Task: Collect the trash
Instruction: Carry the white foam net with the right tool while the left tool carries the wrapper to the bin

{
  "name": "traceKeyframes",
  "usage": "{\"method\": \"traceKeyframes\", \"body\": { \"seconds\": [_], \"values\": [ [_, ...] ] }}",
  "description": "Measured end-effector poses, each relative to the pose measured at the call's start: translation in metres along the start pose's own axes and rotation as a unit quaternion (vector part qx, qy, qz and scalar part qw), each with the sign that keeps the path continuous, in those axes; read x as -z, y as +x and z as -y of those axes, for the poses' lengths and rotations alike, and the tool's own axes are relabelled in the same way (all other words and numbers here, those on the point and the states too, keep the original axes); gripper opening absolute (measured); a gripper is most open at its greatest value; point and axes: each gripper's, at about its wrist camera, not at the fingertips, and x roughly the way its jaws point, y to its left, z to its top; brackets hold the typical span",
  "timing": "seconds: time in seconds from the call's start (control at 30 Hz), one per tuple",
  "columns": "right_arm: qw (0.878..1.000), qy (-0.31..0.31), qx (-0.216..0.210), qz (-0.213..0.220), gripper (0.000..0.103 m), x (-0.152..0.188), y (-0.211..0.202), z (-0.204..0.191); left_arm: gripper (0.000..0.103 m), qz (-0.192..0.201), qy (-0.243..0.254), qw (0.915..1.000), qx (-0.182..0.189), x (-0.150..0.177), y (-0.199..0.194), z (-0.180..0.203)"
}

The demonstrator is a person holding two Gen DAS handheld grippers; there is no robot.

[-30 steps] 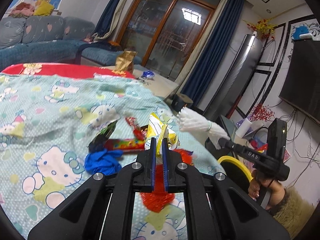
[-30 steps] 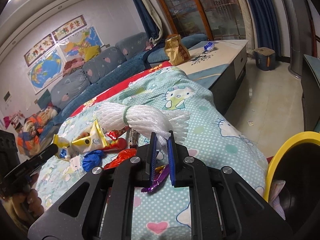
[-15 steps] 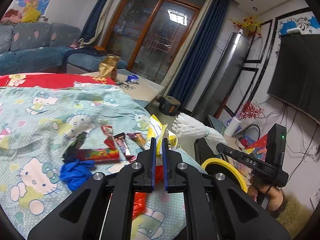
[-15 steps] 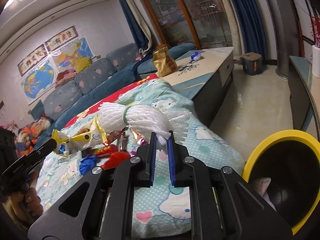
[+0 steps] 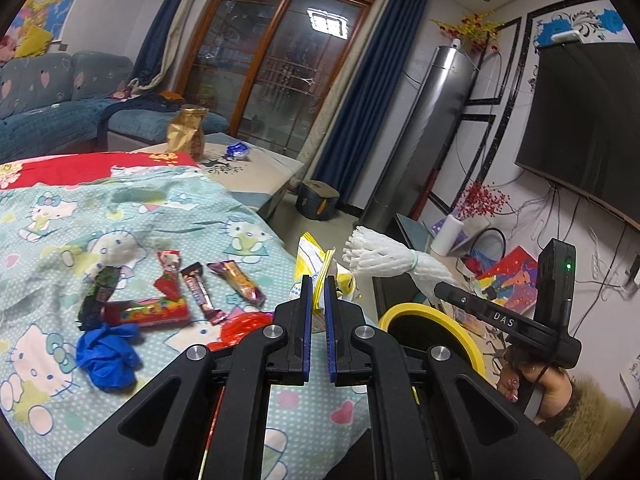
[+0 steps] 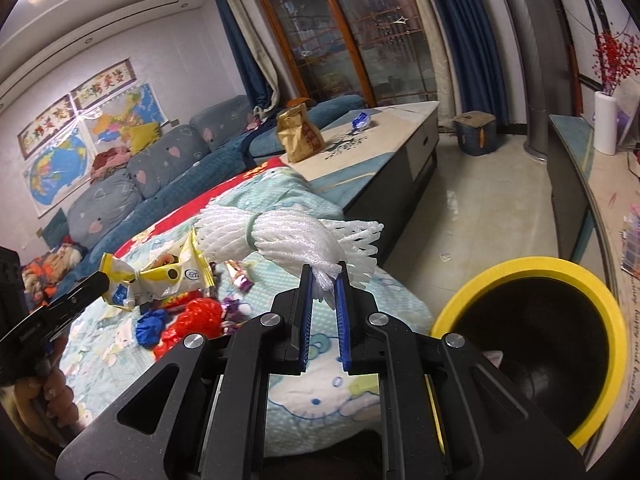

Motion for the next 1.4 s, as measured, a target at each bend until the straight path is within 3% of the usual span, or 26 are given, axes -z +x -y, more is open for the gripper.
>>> {"method": "traceKeyframes", "body": {
  "seconds": [0.73, 1.4],
  "values": [
    [0.994, 0.046, 0.092, 0.028, 0.007, -0.005, -0.032, 0.061, 0.006, -0.026, 0.042, 0.9976, 0.048, 0.011, 0.031, 0.047],
    [0.985, 0.072, 0.155, 0.034, 0.007, 0.004, -0.056, 0.108, 0.006, -0.055, 0.086, 0.9899, 0.099, 0.032, 0.066, 0.096]
  ]
}}
